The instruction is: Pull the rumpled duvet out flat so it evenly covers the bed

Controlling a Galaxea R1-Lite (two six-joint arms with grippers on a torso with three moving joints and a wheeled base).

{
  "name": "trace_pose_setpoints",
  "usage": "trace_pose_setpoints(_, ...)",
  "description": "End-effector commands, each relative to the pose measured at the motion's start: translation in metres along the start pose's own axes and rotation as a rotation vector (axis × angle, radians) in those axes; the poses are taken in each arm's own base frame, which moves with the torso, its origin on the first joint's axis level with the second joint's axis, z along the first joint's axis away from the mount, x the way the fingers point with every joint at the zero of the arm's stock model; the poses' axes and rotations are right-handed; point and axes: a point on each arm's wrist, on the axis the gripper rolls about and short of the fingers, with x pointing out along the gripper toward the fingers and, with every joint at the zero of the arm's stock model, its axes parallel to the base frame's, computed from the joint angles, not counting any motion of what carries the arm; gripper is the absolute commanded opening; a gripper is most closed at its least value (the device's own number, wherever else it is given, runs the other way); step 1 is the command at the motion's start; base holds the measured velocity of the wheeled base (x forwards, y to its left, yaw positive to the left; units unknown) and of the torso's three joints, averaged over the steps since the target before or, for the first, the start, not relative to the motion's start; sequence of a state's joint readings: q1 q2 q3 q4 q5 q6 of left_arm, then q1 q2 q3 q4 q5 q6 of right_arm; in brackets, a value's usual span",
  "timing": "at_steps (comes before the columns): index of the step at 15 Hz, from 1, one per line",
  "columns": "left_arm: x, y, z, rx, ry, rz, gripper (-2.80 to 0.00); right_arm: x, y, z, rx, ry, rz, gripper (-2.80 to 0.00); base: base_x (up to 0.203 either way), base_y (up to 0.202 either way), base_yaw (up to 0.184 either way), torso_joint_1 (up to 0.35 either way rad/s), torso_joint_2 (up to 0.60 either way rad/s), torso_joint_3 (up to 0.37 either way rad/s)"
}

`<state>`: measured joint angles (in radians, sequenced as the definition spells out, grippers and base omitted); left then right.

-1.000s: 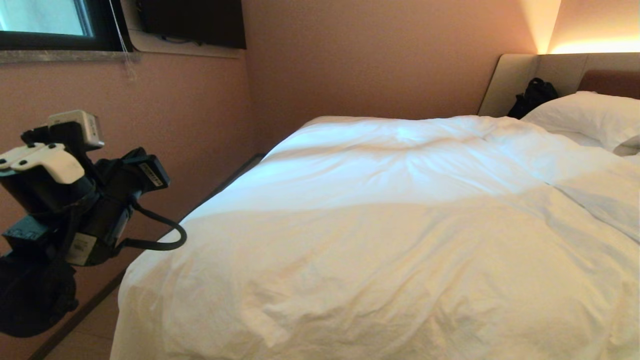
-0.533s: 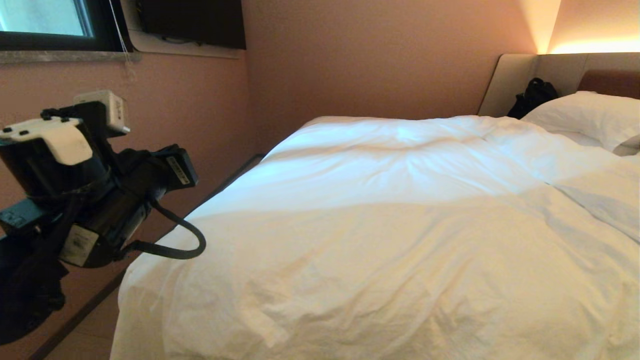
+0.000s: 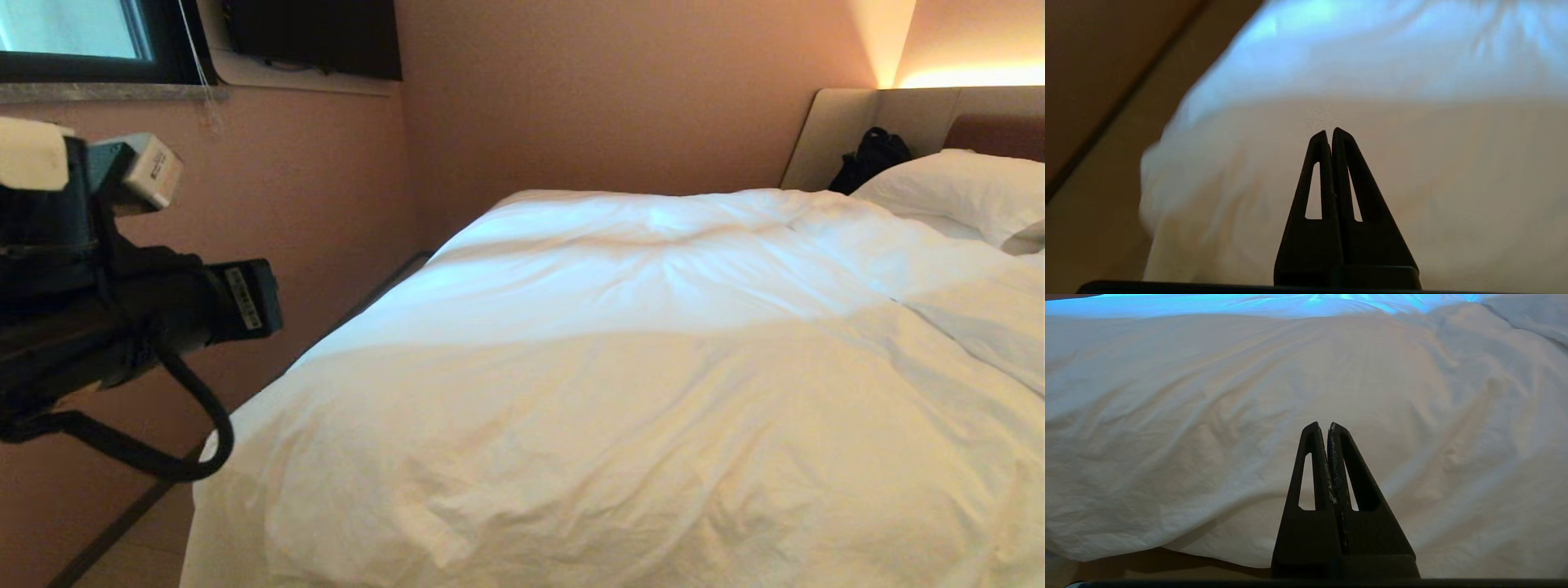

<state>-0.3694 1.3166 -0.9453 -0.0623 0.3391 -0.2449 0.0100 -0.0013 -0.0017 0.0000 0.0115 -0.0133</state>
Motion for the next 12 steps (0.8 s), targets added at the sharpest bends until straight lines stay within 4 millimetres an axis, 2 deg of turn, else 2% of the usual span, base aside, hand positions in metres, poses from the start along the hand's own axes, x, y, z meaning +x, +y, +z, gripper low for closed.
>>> trace_pose_setpoints(1,-0.025,0.010,-0.010,0.065,0.193,-0.007,-2.80,0.000,0.000,0.000,0.000,0.001,0.002,-2.80,0.000,0.000,0.000,0.000,0.00,0.000)
trace_pose_setpoints(3,-0.040,0.016,-0.020,0.128,0.348,-0.052,-2.80,0.000,0.000,0.000,0.000,0.001,0.002,-2.80,0.000,0.000,0.000,0.000,0.00,0.000)
trace_pose_setpoints(6,-0.051,0.021,-0.029,0.183,0.418,-0.070,-2.80,0.000,0.000,0.000,0.000,0.001,0.002,-2.80,0.000,0.000,0.000,0.000,0.00,0.000)
trace_pose_setpoints(9,-0.079,0.032,-0.035,0.182,0.389,-0.119,-2.80,0.000,0.000,0.000,0.000,0.001,0.002,-2.80,0.000,0.000,0.000,0.000,0.00,0.000)
trace_pose_setpoints(12,-0.106,0.043,-0.039,0.166,0.284,-0.168,-2.80,0.000,0.000,0.000,0.000,0.001,0.002,-2.80,0.000,0.000,0.000,0.000,0.00,0.000)
